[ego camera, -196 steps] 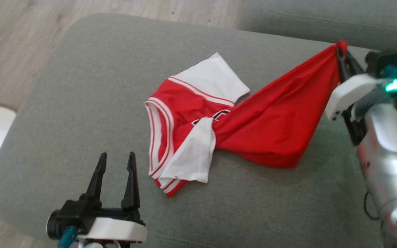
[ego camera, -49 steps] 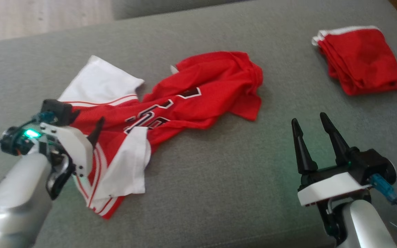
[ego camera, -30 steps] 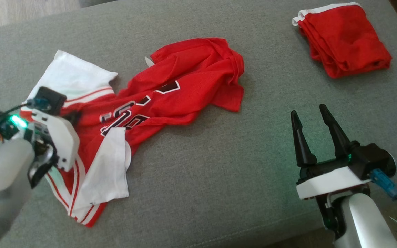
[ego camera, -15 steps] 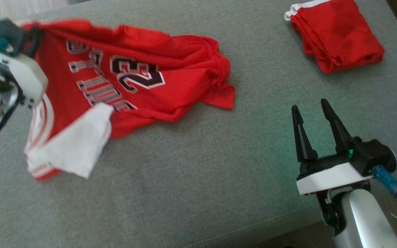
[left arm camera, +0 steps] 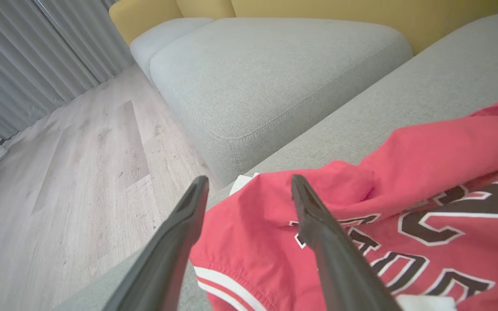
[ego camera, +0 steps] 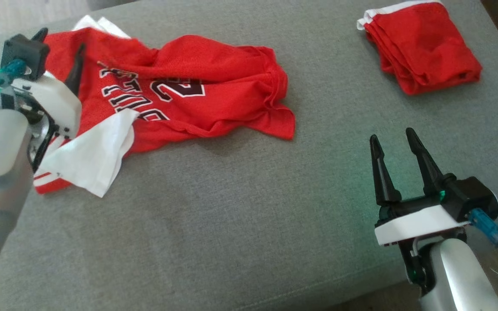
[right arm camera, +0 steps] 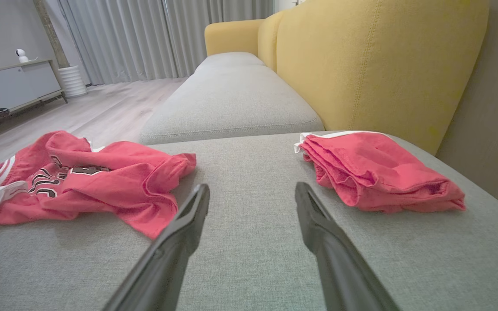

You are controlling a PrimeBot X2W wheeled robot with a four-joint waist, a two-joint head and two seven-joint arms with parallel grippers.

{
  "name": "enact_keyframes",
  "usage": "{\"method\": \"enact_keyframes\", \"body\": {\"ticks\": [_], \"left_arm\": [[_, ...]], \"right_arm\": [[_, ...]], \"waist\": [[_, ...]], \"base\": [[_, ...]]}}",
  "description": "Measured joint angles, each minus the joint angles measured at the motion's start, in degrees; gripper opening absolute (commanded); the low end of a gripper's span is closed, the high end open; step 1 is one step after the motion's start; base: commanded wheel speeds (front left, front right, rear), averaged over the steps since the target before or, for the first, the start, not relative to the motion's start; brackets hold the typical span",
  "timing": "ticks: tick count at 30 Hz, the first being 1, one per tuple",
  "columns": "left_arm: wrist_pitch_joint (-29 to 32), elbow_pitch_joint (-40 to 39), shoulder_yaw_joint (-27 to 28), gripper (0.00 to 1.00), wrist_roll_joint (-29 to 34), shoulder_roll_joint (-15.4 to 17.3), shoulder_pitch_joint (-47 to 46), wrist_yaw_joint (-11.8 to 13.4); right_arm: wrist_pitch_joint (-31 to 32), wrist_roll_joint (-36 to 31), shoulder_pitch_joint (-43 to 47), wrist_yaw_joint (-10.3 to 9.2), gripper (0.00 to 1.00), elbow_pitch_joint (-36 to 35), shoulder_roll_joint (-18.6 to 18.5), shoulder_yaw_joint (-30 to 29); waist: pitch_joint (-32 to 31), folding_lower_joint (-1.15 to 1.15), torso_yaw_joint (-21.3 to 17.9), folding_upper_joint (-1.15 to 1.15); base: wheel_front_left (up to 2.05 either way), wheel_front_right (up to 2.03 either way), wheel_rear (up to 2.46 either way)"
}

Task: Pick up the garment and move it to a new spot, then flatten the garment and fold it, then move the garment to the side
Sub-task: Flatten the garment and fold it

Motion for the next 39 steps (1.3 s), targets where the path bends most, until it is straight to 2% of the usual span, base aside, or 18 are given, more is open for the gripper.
{"method": "enact_keyframes", "body": {"ticks": [7, 12, 17, 21, 25, 26, 30, 35, 39], "left_arm": [[-5.03, -0.25, 3.18, 1.00, -3.88, -1.90, 1.51, 0.19], [-8.50, -3.54, 5.82, 1.00, -7.12, -2.66, 6.85, 1.37], [-10.25, -10.28, 9.06, 1.00, -10.33, -3.36, 16.85, 4.41], [-10.46, -17.96, 11.52, 1.00, -11.29, -3.89, 27.59, 8.13], [-10.46, -26.91, 13.91, 1.00, -9.79, -3.66, 38.07, 12.09], [-10.46, -26.91, 13.91, 1.00, -9.79, -3.66, 38.07, 12.09], [-10.46, -36.57, 18.73, 1.00, -9.88, -4.31, 49.94, 15.43], [-10.46, -42.42, 21.49, 1.00, -9.85, -6.90, 58.87, 17.30], [-10.46, -43.63, 21.17, 1.00, -7.94, -7.37, 62.26, 17.34]], "right_arm": [[0.07, 0.00, 0.48, 0.00, 1.00, 0.24, 0.00, -0.86], [0.16, 0.00, 1.86, 0.00, 1.00, 0.25, 0.00, -1.53], [0.75, 0.41, 5.80, 0.00, 1.00, 0.83, 0.00, -3.11], [1.11, 1.07, 8.82, 0.00, 1.00, 1.08, 0.02, -4.49], [1.12, 2.15, 11.06, 0.00, 1.00, 1.41, 0.03, -5.12], [1.12, 2.15, 11.06, 0.00, 1.00, 1.41, 0.03, -5.12], [1.08, 2.47, 11.13, 0.00, 1.00, 2.13, 0.05, -5.43], [0.80, 3.47, 12.88, 0.00, 1.00, 3.55, 0.10, -5.34], [0.48, 3.96, 13.41, 0.00, 1.00, 5.21, 0.10, -5.10]], "waist": [[-2.53, 0.00, 2.28, 0.00], [-5.85, 0.00, 4.37, 0.00], [-10.02, -0.01, 6.71, 0.00], [-13.59, -0.02, 8.80, 0.00], [-16.03, -0.02, 11.04, 0.00], [-16.03, -0.02, 11.04, 0.00], [-18.18, -0.02, 12.83, 0.00], [-19.70, -0.01, 14.26, 0.00], [-20.57, -0.02, 15.14, 0.00]], "base": [[0.00, 0.00, 0.00], [0.00, 0.00, 0.00], [0.00, 0.00, 0.00], [0.00, 0.00, 0.00], [0.00, 0.00, 0.00], [0.00, 0.00, 0.00], [0.00, 0.00, 0.00], [0.00, 0.00, 0.00], [0.00, 0.00, 0.00]]}}
